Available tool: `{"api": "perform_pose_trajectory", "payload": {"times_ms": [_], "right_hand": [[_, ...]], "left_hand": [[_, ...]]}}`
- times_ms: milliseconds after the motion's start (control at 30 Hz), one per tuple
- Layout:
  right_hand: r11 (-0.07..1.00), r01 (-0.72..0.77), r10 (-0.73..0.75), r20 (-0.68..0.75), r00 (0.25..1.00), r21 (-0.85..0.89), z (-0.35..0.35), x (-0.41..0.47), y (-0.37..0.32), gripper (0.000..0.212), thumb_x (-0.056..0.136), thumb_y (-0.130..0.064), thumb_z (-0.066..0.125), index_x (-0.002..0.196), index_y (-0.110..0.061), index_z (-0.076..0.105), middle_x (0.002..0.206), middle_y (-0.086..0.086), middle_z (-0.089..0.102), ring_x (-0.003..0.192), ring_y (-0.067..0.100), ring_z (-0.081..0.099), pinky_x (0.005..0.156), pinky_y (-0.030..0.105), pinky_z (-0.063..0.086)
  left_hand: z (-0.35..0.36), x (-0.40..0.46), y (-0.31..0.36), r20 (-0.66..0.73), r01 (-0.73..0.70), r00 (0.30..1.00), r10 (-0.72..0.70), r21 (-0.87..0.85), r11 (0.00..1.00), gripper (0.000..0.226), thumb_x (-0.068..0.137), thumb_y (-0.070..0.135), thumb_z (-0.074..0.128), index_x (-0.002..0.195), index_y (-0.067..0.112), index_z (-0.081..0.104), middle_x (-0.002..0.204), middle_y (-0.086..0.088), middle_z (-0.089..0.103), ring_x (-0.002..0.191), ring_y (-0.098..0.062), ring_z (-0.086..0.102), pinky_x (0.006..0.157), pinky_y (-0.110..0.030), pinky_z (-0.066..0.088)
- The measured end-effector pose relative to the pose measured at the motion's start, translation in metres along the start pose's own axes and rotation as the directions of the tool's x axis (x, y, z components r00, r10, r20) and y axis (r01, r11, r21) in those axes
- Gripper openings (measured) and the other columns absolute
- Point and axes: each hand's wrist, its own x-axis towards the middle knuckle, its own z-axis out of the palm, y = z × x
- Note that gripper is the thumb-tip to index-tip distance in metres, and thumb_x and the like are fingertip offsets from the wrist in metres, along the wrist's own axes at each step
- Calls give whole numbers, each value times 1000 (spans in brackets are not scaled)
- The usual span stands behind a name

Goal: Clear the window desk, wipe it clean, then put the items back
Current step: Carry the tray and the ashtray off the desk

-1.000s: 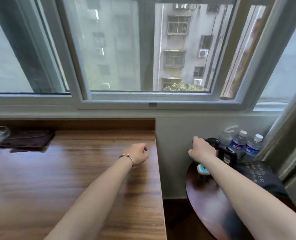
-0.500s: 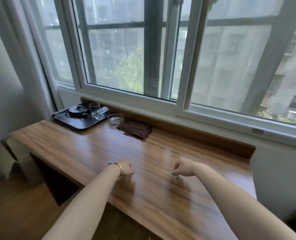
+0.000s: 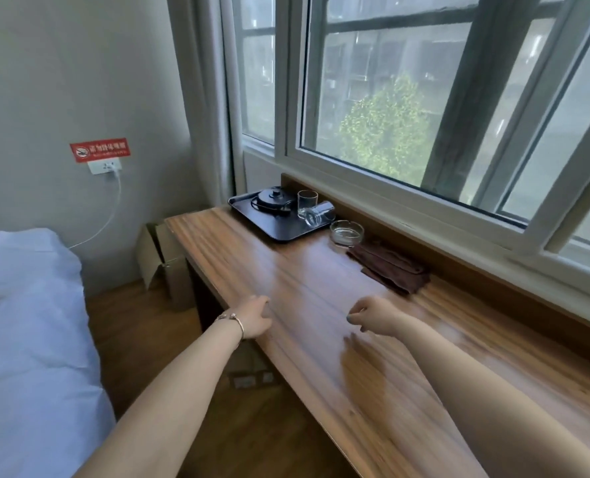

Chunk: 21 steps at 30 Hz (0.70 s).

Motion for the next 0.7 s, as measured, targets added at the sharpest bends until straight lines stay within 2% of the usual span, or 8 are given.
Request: {"api": "perform_pose_trajectory", "payload": {"times_ms": [67,167,267,400,500,600,700], "right_hand": [[997,-2,7,-59,998,75,0,28,-9,13,95,-24,61,95,-12,68,84,-4,66,68,10,62,59,22,48],[975,-57,97,-179,979,217,1,74,-23,15,93,-15,58,82,-11,68,88,8,71,65,17,58,62,31,51],[952,-98,172,-244,955,289,4,117,-41,17,88,-9,57,75,-14,67,86,9,72,73,22,62,75,39,55],[930,-67,188,-311,932,361,2,172,-68,13,85,-10,59,87,-16,71,96,11,74,93,28,67,88,35,52],[919,-85,225,-333,915,386,-3,200,-80,19,86,-14,60,100,-17,72,101,9,74,97,26,66,89,32,50],[918,-87,237,-359,903,386,-3,217,-87,21,86,-16,60,104,-18,71,106,6,72,102,24,64,92,33,49],[924,-122,274,-405,872,362,-8,225,-89,22,87,-17,59,107,-20,68,110,2,68,101,22,62,86,32,48]], "left_hand": [[-9,20,-13,-25,14,1000,-15,-25,1000,60,90,34,55,145,17,37,135,-10,45,125,-27,46,101,-29,38],[-25,52,-29,-57,18,998,-22,-62,998,60,91,33,55,145,17,36,138,-10,43,127,-26,45,105,-32,38],[-42,85,-44,-49,11,999,-15,-86,996,60,92,32,54,146,17,34,142,-10,41,129,-26,43,108,-33,36],[-69,128,-61,-48,-40,998,36,-92,995,60,93,35,53,147,20,33,147,-7,38,136,-23,35,112,-32,30],[-84,156,-71,-56,-91,995,86,-109,990,59,94,33,53,148,19,33,146,-5,39,136,-21,34,112,-29,28],[-94,183,-79,-71,-119,991,111,-115,986,59,95,33,53,148,18,32,146,-6,39,137,-21,33,111,-28,26],[-98,211,-89,-78,-133,989,123,-138,981,59,95,33,53,148,17,32,149,-7,36,139,-23,29,113,-29,25]]}}
